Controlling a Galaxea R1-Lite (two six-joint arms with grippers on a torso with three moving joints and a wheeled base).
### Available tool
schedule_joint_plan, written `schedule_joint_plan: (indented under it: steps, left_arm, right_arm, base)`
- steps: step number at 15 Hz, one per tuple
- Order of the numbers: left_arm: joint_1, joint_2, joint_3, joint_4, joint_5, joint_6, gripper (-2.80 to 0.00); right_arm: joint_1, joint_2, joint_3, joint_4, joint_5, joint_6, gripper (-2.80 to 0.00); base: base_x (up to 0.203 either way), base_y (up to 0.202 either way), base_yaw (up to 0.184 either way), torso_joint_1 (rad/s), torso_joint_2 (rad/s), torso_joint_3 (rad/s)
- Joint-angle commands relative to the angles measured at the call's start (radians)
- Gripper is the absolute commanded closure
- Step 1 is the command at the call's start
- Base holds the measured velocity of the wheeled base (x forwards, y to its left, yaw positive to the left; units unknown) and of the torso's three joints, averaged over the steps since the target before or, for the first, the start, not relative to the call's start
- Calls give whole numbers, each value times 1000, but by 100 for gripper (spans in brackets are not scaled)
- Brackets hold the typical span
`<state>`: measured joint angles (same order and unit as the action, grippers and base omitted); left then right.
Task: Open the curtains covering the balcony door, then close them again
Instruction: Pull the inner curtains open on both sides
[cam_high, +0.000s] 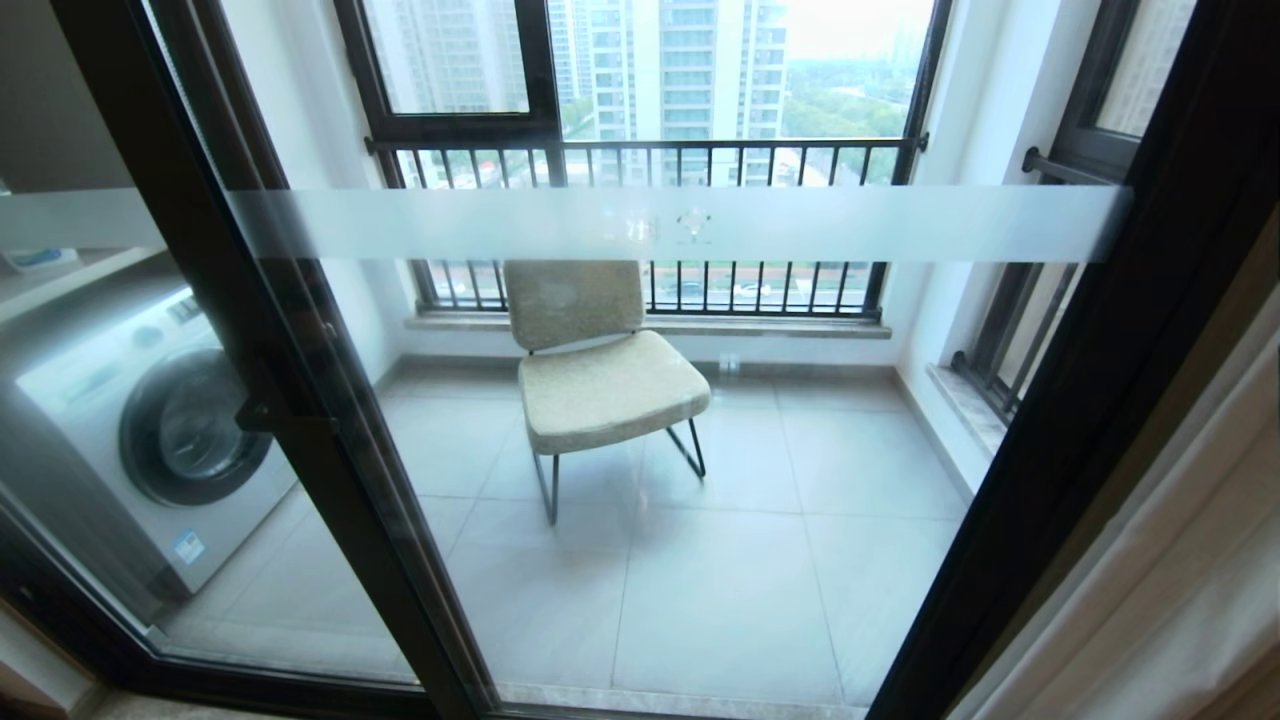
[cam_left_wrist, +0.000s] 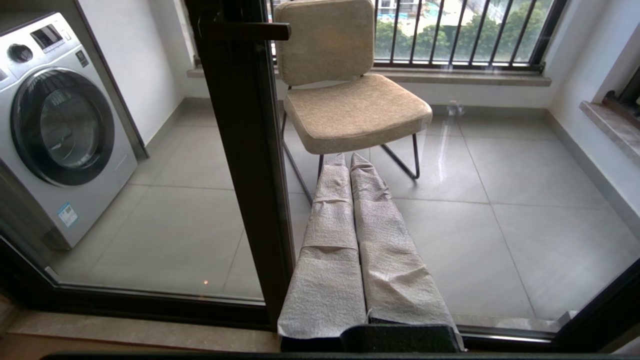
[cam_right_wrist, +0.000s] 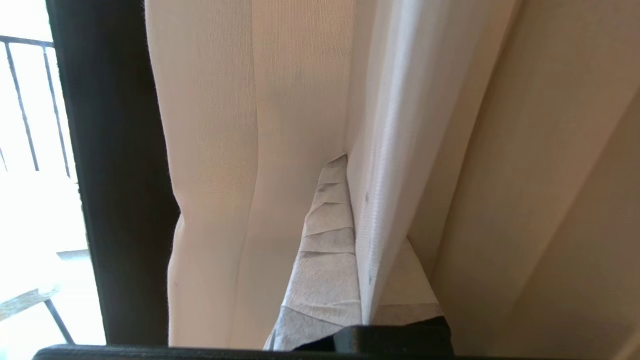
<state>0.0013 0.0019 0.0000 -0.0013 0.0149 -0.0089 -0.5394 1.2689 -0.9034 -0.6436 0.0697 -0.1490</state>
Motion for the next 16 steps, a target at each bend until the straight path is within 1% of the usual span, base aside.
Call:
schedule_joint_plan:
  steps: [1,5,8,10,13,16]
  left_arm:
    - [0,0,0,0,0,0,0]
    - [0,0,0,0,0,0,0]
    - [0,0,0,0,0,0,0]
    - [0,0,0,0,0,0,0]
    - [0,0,0,0,0,0,0]
    - [0,0,0,0,0,0,0]
  right_arm:
    - [-51,-14,-2,-12,6,-1,0]
    - [-156,-12,-10,-13,10,3,0]
    - [-207,-5,-23,-15,13,3,0]
    - [-253,4,-23,-23,58,2,0]
    - [-292,41,-40,-28,70,2,0]
    - [-333,112,-99,-30,69,16,0]
  base:
    - [0,0,0,0,0,0]
    - [0,0,0,0,0,0]
    - [0,0,0,0,0,0]
    - [0,0,0,0,0,0]
    - [0,0,0,0,0,0]
    - [0,0,0,0,0,0]
